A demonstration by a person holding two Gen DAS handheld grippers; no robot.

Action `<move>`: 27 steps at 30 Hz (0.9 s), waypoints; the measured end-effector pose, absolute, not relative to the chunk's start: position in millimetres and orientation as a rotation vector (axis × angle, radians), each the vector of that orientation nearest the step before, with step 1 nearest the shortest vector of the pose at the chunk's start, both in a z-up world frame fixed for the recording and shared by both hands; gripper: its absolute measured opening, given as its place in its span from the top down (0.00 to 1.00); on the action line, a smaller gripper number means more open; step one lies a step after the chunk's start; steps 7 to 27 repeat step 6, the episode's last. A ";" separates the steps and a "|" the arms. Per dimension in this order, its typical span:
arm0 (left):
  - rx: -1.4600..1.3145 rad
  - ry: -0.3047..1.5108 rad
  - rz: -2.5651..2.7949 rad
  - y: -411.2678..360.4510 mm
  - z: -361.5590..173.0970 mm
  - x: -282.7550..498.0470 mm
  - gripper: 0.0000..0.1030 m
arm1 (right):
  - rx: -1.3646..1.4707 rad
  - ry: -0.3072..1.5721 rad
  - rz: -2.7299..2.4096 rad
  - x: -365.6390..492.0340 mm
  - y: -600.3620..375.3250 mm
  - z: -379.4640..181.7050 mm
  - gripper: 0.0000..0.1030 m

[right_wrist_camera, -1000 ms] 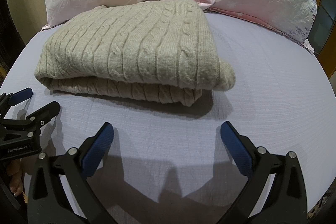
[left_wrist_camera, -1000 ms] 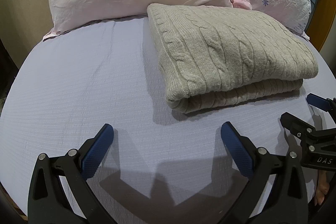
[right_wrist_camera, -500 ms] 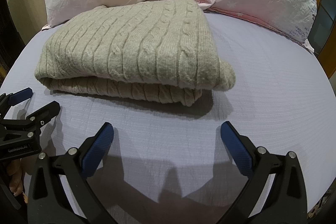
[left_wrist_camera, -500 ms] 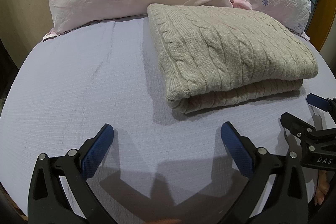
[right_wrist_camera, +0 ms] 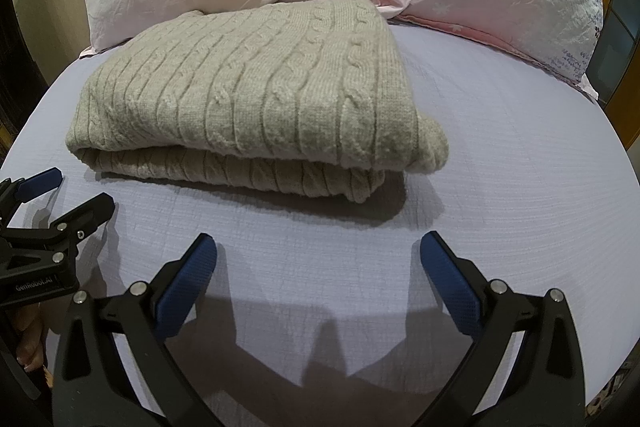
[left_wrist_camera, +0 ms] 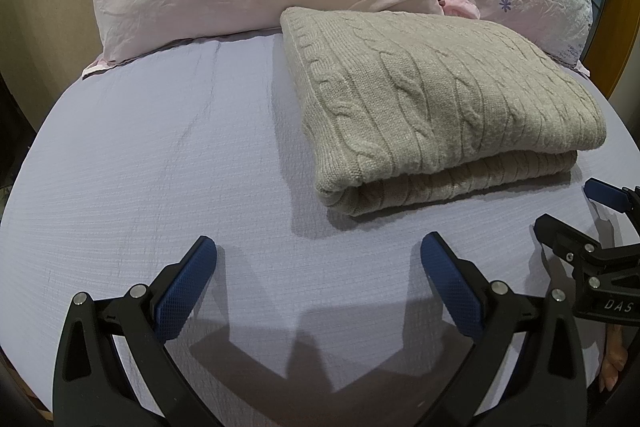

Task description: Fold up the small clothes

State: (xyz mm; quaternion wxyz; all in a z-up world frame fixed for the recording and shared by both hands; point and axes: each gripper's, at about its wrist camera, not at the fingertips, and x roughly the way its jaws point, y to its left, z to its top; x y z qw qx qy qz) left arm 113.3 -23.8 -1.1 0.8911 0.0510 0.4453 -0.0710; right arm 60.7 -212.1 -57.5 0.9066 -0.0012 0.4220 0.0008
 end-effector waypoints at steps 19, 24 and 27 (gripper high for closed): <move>0.106 0.924 -0.148 -23.6 -1.1 113.1 0.01 | -0.002 0.871 0.001 60.6 -212.6 -57.3 0.02; 0.106 0.924 -0.148 -23.6 -1.1 113.1 0.01 | -0.002 0.871 0.001 60.6 -212.6 -57.3 0.02; 0.106 0.924 -0.148 -23.6 -1.1 113.1 0.01 | -0.002 0.871 0.001 60.6 -212.6 -57.3 0.02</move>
